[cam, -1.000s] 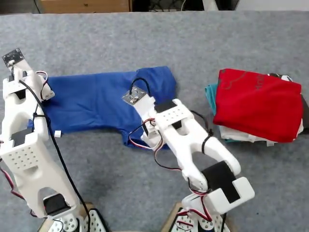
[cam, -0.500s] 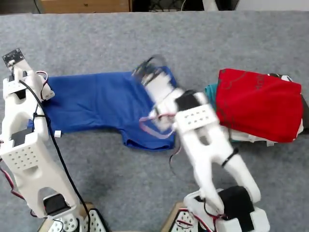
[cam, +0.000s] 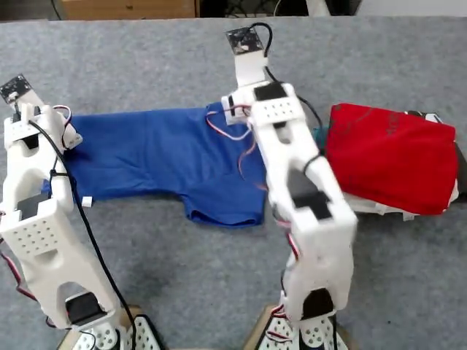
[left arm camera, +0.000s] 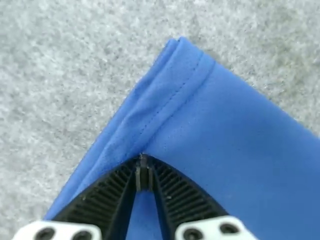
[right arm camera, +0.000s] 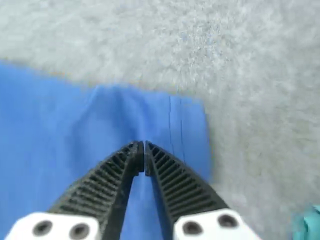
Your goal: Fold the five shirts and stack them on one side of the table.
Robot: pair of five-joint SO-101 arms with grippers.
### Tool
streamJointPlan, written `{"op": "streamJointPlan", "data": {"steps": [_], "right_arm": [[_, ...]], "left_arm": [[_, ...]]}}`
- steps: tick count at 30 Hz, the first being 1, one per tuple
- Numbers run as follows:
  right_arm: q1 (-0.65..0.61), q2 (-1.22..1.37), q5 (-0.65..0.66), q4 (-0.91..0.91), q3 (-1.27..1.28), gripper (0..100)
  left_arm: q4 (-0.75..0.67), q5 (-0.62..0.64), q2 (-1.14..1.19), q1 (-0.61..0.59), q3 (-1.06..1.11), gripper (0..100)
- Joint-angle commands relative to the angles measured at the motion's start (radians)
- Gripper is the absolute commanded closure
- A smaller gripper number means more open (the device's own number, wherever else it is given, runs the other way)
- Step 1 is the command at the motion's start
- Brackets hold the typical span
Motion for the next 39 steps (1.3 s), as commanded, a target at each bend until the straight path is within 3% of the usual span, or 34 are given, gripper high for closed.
{"op": "streamJointPlan", "data": {"steps": [1,10,14,18,20,22,27,33,39], "right_arm": [[0.066,0.236,-0.026,0.035,-0.298,98.6],[0.150,0.639,-0.017,0.391,-1.049,98.6],[0.104,0.717,0.107,0.667,-1.368,98.6],[0.049,0.599,0.198,0.838,-1.345,98.6],[0.051,0.535,0.201,0.836,-1.354,98.6],[0.041,0.443,0.210,0.838,-1.342,98.6],[-0.011,0.254,0.364,0.841,-1.218,98.6],[-0.058,0.002,0.568,0.841,-0.797,98.6],[-0.104,-0.308,0.876,0.832,-0.245,98.5]], "left_arm": [[-0.017,0.011,0.002,-0.025,-0.035,97],[-0.038,0.043,0.002,-0.062,-0.053,97],[-0.040,0.054,-0.008,-0.061,-0.054,97],[-0.037,0.078,-0.011,-0.067,-0.054,97],[-0.037,0.152,-0.029,-0.090,-0.054,97],[-0.038,0.149,-0.060,-0.101,-0.045,97],[-0.060,0.147,-0.114,-0.097,0.027,97],[-0.150,0.146,-0.187,-0.093,0.124,97],[-0.221,0.094,-0.236,-0.056,0.197,97]]}}
